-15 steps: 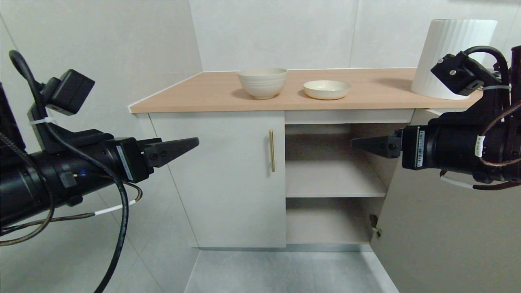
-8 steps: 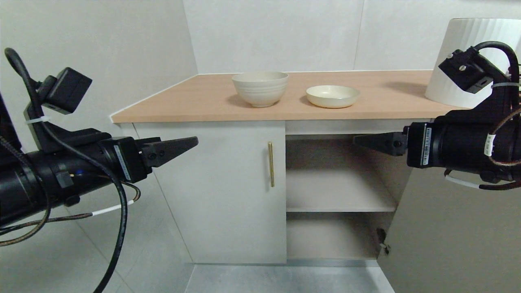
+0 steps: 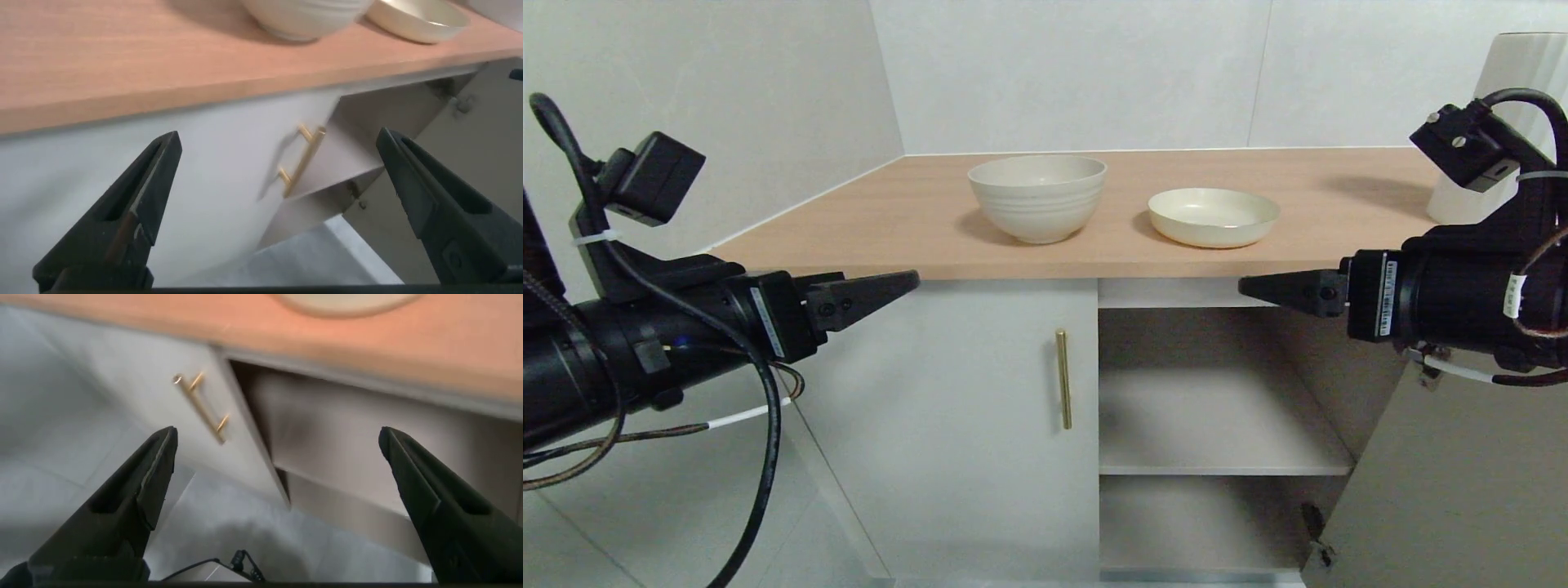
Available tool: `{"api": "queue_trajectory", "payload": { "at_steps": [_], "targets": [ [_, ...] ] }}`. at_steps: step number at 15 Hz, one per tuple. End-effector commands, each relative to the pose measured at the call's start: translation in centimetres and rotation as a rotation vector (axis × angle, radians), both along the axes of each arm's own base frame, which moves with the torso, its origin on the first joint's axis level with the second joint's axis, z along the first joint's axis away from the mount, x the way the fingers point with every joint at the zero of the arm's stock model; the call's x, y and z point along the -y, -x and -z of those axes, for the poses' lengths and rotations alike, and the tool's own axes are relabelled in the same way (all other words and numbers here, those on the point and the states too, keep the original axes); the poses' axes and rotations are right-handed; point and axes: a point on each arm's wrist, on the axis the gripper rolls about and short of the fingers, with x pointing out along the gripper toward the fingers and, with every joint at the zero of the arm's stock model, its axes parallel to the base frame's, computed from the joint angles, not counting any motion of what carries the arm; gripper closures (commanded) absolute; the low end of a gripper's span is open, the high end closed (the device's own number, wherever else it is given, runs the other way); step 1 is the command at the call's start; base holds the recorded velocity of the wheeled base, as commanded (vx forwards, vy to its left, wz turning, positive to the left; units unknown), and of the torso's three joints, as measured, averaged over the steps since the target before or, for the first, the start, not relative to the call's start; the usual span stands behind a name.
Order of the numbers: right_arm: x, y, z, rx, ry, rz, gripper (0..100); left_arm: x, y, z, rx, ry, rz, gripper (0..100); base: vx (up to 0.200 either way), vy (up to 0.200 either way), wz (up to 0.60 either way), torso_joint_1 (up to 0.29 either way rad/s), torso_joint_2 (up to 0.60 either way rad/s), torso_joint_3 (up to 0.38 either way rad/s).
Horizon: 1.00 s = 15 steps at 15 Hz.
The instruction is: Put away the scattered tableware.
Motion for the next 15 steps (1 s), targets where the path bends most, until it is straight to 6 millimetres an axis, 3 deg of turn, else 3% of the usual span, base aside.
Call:
{"api": "queue_trajectory", "payload": {
  "at_steps": [1, 7, 11, 15],
  "targets": [
    [0.34, 0.58, -0.34, 0.014, -0.008, -0.007, 0, 0.03, -0.07, 0.06, -0.002, 0.001, 0.001, 0, 0.0, 0.0, 0.0, 0.0, 0.0, 0.0],
    [0.39, 0.77, -0.24, 0.013, -0.004, -0.01, 0, 0.09, -0.25, 0.22, -0.009, -0.002, 0.002, 0, 0.0, 0.0, 0.0, 0.0, 0.0, 0.0],
    [0.33, 0.75, -0.21, 0.011, -0.004, -0.012, 0, 0.16, -0.49, 0.33, -0.015, -0.004, -0.001, 0, 0.0, 0.0, 0.0, 0.059, -0.2, -0.242],
    [0.21, 0.57, -0.03, 0.005, 0.001, -0.012, 0, 0.49, -0.45, 0.47, -0.022, -0.007, 0.012, 0, 0.0, 0.0, 0.0, 0.118, -0.52, -0.312]
  ]
}}
